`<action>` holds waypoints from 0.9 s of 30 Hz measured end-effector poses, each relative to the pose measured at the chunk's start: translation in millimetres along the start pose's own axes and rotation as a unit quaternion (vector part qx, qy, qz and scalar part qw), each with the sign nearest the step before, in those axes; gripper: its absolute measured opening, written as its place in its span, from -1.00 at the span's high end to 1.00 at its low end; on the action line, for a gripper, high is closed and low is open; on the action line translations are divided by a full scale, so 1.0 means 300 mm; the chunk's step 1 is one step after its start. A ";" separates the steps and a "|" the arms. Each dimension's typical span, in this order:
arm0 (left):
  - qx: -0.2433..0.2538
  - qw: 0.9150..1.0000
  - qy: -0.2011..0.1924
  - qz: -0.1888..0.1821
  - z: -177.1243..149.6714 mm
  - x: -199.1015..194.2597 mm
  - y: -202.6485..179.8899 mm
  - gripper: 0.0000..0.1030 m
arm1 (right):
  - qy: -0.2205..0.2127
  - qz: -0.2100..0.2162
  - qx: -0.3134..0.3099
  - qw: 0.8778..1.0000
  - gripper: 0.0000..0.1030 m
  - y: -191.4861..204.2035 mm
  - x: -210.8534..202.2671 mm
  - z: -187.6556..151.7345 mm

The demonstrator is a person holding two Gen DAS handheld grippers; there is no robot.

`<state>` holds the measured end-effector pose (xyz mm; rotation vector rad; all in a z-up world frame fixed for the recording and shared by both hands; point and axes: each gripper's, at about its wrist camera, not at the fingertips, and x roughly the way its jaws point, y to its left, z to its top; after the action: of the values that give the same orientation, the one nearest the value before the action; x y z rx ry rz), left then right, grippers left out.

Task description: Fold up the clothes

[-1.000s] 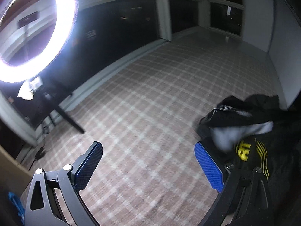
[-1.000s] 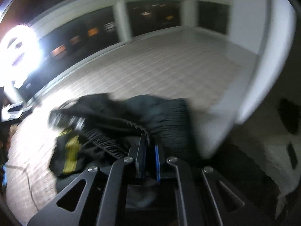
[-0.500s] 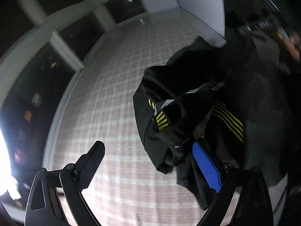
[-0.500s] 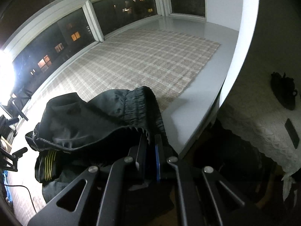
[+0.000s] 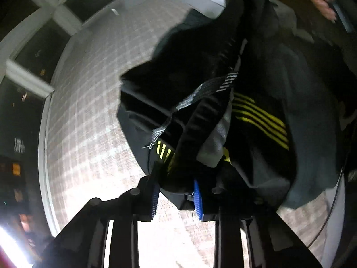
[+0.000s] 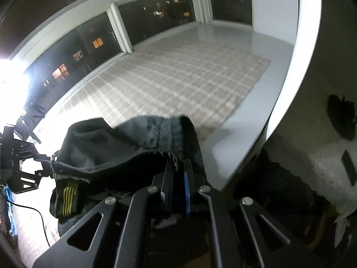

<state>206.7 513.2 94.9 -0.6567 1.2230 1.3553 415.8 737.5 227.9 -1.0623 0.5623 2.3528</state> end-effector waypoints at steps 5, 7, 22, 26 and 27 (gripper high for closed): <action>-0.116 0.990 -0.068 0.040 -0.001 -0.267 0.122 0.59 | -0.056 0.026 -0.048 0.997 0.86 0.130 -0.145 0.124; -0.167 0.978 -0.094 0.078 -0.022 -0.430 0.176 0.59 | -0.088 0.041 -0.073 0.993 0.86 0.200 -0.225 0.175; -0.323 0.927 -0.107 0.155 -0.385 -1.254 0.049 0.61 | -0.210 0.192 -0.183 0.941 0.86 0.501 -0.722 0.178; -0.352 0.929 -0.065 0.091 -0.416 -1.082 0.062 0.60 | -0.133 0.166 -0.161 0.964 0.86 0.481 -0.494 0.157; -0.361 0.928 -0.051 0.075 -0.414 -0.998 0.081 0.60 | -0.108 0.157 -0.152 0.970 0.86 0.473 -0.412 0.155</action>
<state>212.2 295.9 336.6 -0.9964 0.6729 1.9638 377.0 617.8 375.4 -0.8735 0.3102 2.8602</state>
